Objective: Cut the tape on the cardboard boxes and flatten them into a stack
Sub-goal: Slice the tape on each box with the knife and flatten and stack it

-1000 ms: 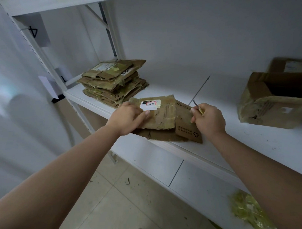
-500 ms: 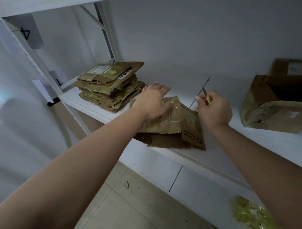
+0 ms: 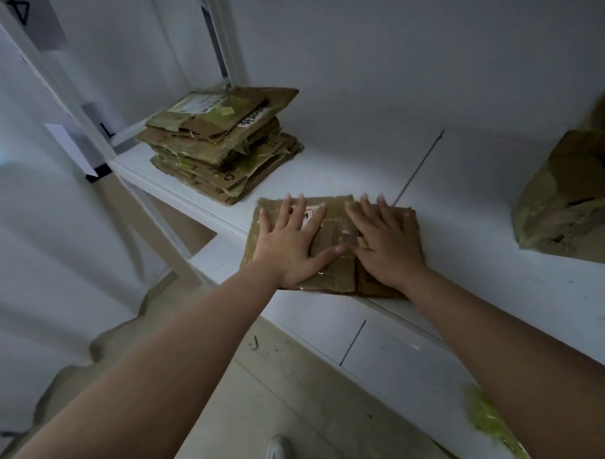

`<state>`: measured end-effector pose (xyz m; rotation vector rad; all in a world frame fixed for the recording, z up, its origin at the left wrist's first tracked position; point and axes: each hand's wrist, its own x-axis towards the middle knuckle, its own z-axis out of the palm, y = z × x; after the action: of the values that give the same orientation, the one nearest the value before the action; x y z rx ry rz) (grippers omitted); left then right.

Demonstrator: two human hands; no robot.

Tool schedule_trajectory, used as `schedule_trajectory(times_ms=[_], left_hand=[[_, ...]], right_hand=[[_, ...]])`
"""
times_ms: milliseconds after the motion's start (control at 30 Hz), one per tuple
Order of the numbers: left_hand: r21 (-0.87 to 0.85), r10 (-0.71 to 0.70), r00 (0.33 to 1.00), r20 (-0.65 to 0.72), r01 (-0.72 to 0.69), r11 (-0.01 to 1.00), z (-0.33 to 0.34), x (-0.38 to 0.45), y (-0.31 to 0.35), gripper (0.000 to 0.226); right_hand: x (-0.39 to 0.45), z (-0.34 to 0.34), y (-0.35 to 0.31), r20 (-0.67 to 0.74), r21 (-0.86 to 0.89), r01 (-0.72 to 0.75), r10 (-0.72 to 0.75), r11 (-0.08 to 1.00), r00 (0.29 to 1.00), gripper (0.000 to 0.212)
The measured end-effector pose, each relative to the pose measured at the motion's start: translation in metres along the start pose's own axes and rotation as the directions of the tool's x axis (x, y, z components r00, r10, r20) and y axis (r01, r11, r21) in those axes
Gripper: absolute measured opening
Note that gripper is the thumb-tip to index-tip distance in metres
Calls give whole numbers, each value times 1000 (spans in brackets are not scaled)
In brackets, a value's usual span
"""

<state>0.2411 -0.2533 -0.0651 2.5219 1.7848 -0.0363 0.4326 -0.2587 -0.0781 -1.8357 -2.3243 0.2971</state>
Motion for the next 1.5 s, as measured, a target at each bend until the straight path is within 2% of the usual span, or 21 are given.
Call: schedule_trajectory(times_ms=[100, 200, 300, 433, 700, 867, 933, 1000, 1067, 1167, 1233, 1300, 1367, 1500], left_hand=[[-35, -28, 1000, -3, 28, 999, 22, -6, -9, 81], [-19, -42, 998, -44, 41, 999, 31, -4, -10, 82], [-20, -49, 999, -23, 49, 999, 30, -1, -8, 80], [-29, -51, 999, -2, 50, 998, 28, -1, -8, 80], [-3, -82, 985, -154, 82, 997, 40, -4, -5, 78], [-15, -78, 994, -77, 77, 997, 36, -3, -4, 78], [-17, -85, 996, 1, 85, 996, 30, -3, -4, 78], [-12, -109, 992, 61, 110, 994, 21, -3, -3, 80], [-52, -142, 989, 42, 144, 988, 13, -8, 0, 83], [-144, -209, 972, -109, 192, 971, 3, -17, 1, 85], [-166, -264, 950, -165, 237, 957, -2, -22, -2, 87], [-188, -331, 928, -171, 299, 935, -6, -27, -3, 90], [-196, -413, 901, -133, 384, 902, -7, -33, -3, 96], [-278, -545, 838, -45, 513, 812, -8, -43, -3, 102]], right_hand=[[4, 11, 0, 98, -86, 21, -13, 996, 995, 68], [10, 14, -2, 119, -145, 20, -3, 989, 993, 69], [12, 14, -3, 146, -158, 23, 1, 987, 989, 69], [11, 14, -2, 147, -150, 27, -5, 988, 989, 71], [10, 18, -5, 87, -195, 21, -4, 981, 996, 71], [10, 17, -5, 140, -176, 17, 8, 984, 990, 70], [10, 12, -5, 184, -117, 7, 15, 993, 983, 69], [12, 0, -4, 209, 63, -25, 11, 998, 978, 66], [12, -14, 0, 117, 235, -47, 20, 971, 993, 61], [6, -24, 15, -146, 113, -79, 96, 990, 985, 48], [-2, -23, 26, -200, 80, -200, 212, 977, 957, 43], [-12, -18, 35, -149, 121, -326, 342, 938, 928, 43], [-22, -12, 40, -70, 188, -388, 406, 902, 911, 46], [-35, -14, 37, -53, 344, -338, 377, 876, 925, 45]])
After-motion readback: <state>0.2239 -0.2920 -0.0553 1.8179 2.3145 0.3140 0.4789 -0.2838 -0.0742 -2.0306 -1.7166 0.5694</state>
